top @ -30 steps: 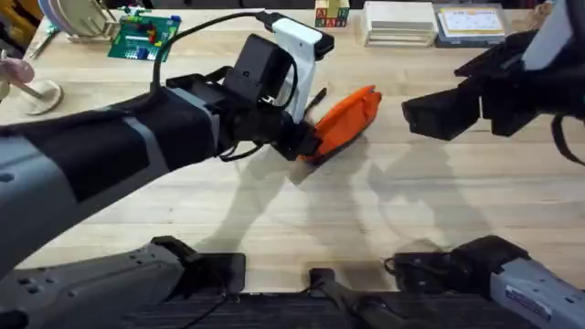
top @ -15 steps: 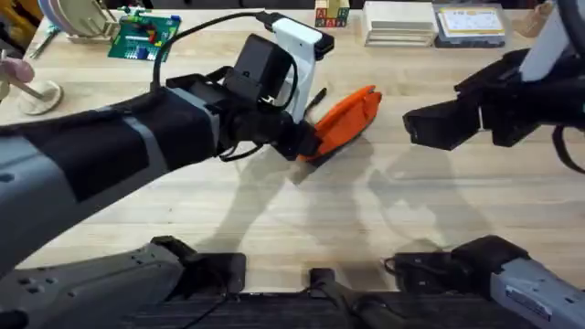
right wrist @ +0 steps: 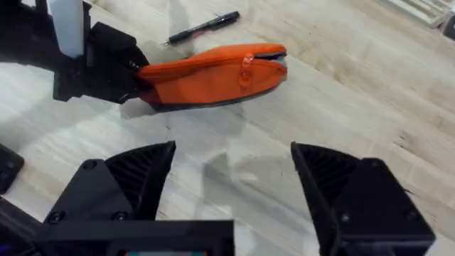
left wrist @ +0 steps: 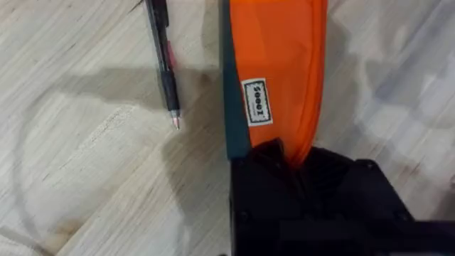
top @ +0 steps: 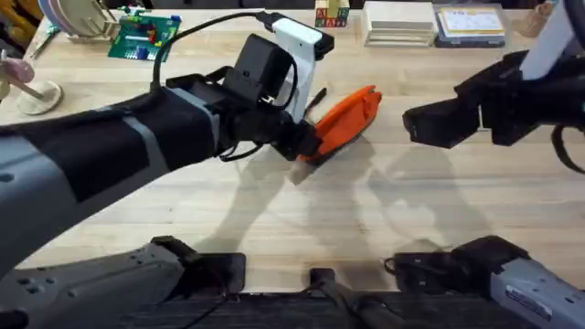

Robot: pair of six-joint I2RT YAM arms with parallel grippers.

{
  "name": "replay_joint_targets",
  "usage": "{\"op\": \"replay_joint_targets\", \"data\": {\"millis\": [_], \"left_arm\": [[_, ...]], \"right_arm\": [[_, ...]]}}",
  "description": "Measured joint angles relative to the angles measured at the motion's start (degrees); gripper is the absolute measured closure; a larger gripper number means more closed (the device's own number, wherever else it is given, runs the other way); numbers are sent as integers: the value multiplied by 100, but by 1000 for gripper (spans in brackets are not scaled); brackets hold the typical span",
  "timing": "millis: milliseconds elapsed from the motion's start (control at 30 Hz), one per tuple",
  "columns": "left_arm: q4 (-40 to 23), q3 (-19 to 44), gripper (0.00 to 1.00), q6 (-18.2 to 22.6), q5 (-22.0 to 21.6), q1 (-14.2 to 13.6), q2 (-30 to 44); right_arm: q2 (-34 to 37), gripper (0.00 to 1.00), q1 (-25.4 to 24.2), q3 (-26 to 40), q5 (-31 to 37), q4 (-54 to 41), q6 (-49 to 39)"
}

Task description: Unzip the bag, pick up the pens from the table one at a time and place them inside, then zip the bag closed.

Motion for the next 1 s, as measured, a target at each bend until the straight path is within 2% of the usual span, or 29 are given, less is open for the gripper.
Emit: {"op": "replay_joint_targets", "data": {"millis": [233,567,1000], "left_arm": [[0,0,957,0,2,0,0],[0,0,957,0,2,0,2],[1,0,958,0,2,0,1]], "right_arm": [[181,3,0,0,0,-7,20],[911,5,0,0,0,65,37],[1708,3,0,-20,0,850,93]]}}
